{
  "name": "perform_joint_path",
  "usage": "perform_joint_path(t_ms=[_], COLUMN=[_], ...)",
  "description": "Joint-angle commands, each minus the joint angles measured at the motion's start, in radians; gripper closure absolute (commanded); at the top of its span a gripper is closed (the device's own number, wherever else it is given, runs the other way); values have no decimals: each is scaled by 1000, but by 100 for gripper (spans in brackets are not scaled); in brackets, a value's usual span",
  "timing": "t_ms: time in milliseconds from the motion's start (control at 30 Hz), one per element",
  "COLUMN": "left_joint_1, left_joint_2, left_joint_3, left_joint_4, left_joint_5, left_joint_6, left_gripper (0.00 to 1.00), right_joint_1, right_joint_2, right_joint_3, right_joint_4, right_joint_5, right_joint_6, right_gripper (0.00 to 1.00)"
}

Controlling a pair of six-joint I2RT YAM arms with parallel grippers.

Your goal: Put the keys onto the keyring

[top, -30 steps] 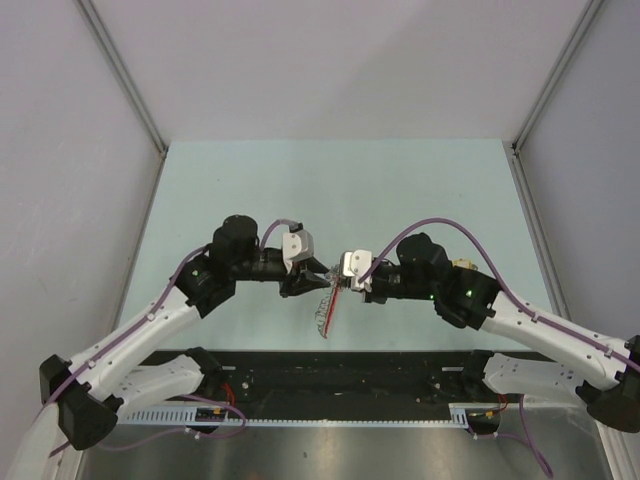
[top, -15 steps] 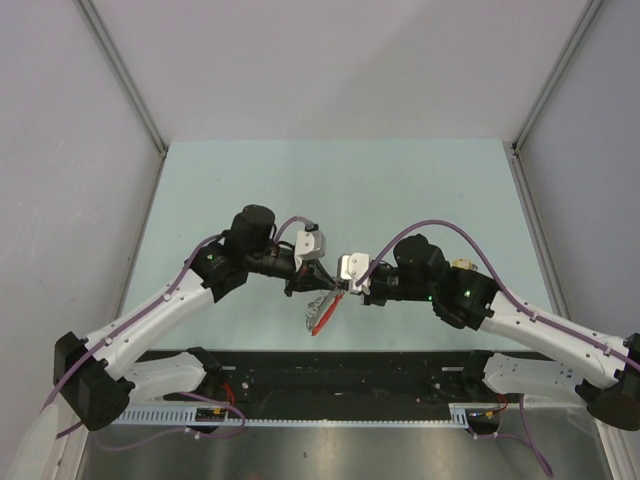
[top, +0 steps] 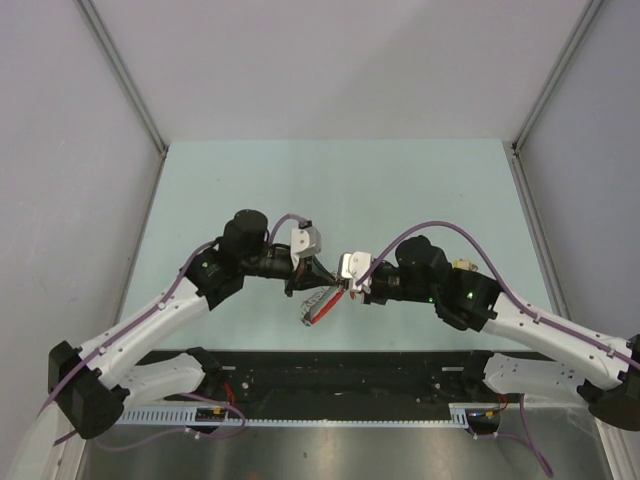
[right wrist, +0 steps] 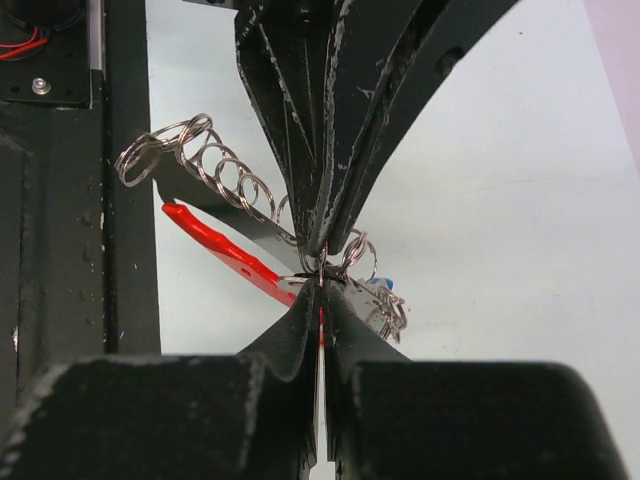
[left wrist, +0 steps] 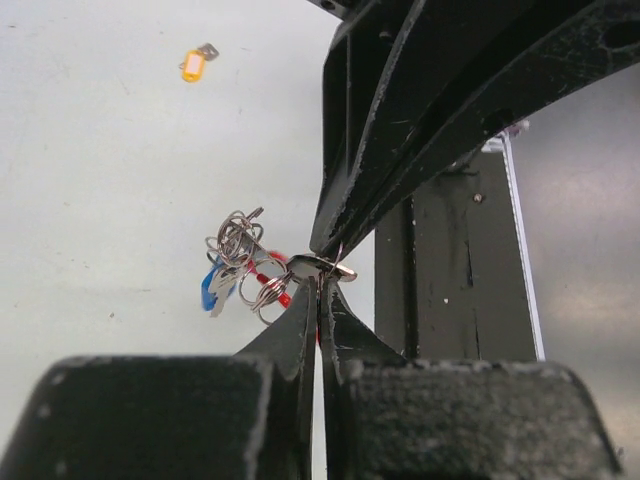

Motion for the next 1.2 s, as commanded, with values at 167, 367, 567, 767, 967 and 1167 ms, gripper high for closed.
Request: perform_joint_path(t_ms=[167, 367, 567, 767, 967, 1167], left_joint_1=[18, 18, 17, 15, -11, -18], left_joint_2=[-108, -140, -197, -246, -238, -233], left_joint_3=[-121, -217, -302, -369, -398, -420], left_joint_4=[275, 496, 682, 791, 895, 921], left_joint_5=[-119, -148, -275, -394, -421, -430], left_joint_6=[-284, -492, -627, -700, -738, -761], left_gripper=[100, 100, 100, 100, 100, 100], right_joint_1=[3, 31, 68, 85, 103, 106], right_joint_2=[-59, -72, -75, -84, -64, -59], right_joint_3=[-4, -57, -100, -124, -135, -135], right_joint_4=[10, 85, 156, 198, 266, 306], right_joint_5=[71, 69, 109, 134, 135, 146], right_joint_6=[58, 99, 119, 134, 147, 122], right_gripper=[100, 100, 100, 100, 100, 100])
